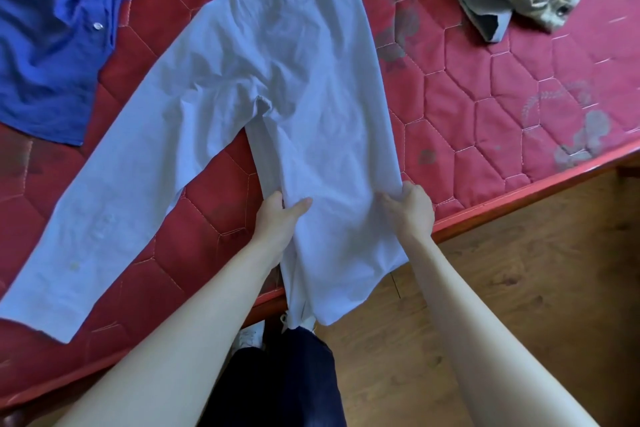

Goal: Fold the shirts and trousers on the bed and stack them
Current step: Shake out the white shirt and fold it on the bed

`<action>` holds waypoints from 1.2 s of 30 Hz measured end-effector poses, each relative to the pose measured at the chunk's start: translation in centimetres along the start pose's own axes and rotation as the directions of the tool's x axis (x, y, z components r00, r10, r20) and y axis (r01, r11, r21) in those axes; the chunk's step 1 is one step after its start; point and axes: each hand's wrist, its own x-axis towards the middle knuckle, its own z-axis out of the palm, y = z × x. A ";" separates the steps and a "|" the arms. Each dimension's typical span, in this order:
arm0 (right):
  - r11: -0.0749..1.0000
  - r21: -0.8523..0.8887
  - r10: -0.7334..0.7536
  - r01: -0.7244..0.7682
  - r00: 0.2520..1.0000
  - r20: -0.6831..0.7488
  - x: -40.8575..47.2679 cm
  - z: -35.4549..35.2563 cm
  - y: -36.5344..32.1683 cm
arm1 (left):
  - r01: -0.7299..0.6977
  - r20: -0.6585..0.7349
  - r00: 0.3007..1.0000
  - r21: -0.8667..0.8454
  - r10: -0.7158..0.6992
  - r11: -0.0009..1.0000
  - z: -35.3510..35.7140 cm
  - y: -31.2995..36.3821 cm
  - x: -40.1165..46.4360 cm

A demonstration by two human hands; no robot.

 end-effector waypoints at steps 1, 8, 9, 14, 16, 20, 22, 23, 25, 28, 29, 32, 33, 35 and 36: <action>0.997 0.077 0.013 -0.015 1.000 0.024 0.0 -0.1 0.3 | 0.037 0.015 0.999 -0.037 -0.037 0.999 0.1 0.4 -0.1; 0.958 0.274 -0.097 0.087 0.995 0.022 -0.7 -1.0 1.6 | 0.211 0.129 0.974 -0.244 -0.184 0.947 -1.7 -0.4 -0.1; 0.958 0.272 -0.105 0.093 0.994 0.032 -0.7 -1.0 1.7 | 0.172 0.025 0.985 -0.135 -0.170 0.976 -1.7 -1.1 -0.1; 0.958 0.257 -0.149 0.126 0.986 0.072 -0.7 -0.8 2.7 | -0.071 -0.052 0.995 0.203 0.083 0.977 -1.6 -2.9 -1.2; 0.952 0.275 -0.166 0.137 0.982 0.085 -1.2 -0.9 3.4 | -0.147 -0.089 0.975 0.420 0.202 0.895 -1.5 -3.8 -2.1; 0.923 0.374 -0.179 0.088 0.960 0.214 -2.7 -1.5 5.0 | -0.122 -0.194 0.969 0.171 0.155 0.978 -1.4 -4.6 -3.0; 0.896 0.440 -0.185 0.053 0.947 0.264 -3.6 -1.7 5.8 | -0.043 -0.206 0.977 0.055 0.054 0.998 -1.8 -5.0 -3.5; 0.903 0.426 -0.183 0.059 0.949 0.256 -3.9 -1.8 6.1 | -0.008 -0.198 0.980 0.070 0.022 0.998 -2.1 -5.4 -3.8; 0.917 0.389 -0.191 0.091 0.955 0.227 -4.5 -1.8 6.3 | -0.011 -0.160 0.987 0.147 0.035 0.989 -2.6 -6.4 -4.5; 0.911 0.408 -0.185 0.062 0.945 0.270 -5.0 -1.7 6.6 | -0.136 -0.190 0.950 0.465 0.249 0.875 -2.6 -7.6 -5.4; 0.910 0.413 -0.183 0.046 0.937 0.299 -5.0 -1.7 6.7 | -0.143 -0.231 0.927 0.513 0.296 0.847 -2.4 -7.9 -5.7; 0.900 0.436 -0.219 0.024 0.888 0.403 -5.3 -1.7 7.5 | -0.147 -0.268 0.914 0.478 0.304 0.866 -2.0 -8.2 -6.3; 0.895 0.445 -0.233 0.011 0.864 0.447 -5.5 -1.7 7.8 | -0.133 -0.240 0.936 0.436 0.258 0.890 -1.7 -8.2 -6.5; 0.910 0.414 -0.232 0.007 0.836 0.498 -5.7 -1.2 8.6 | -0.090 -0.167 0.971 0.404 0.170 0.910 -1.0 -8.3 -6.9; 0.928 0.371 -0.223 0.026 0.836 0.501 -5.7 -1.0 9.1 | -0.068 -0.156 0.976 0.448 0.153 0.891 -0.8 -8.3 -7.1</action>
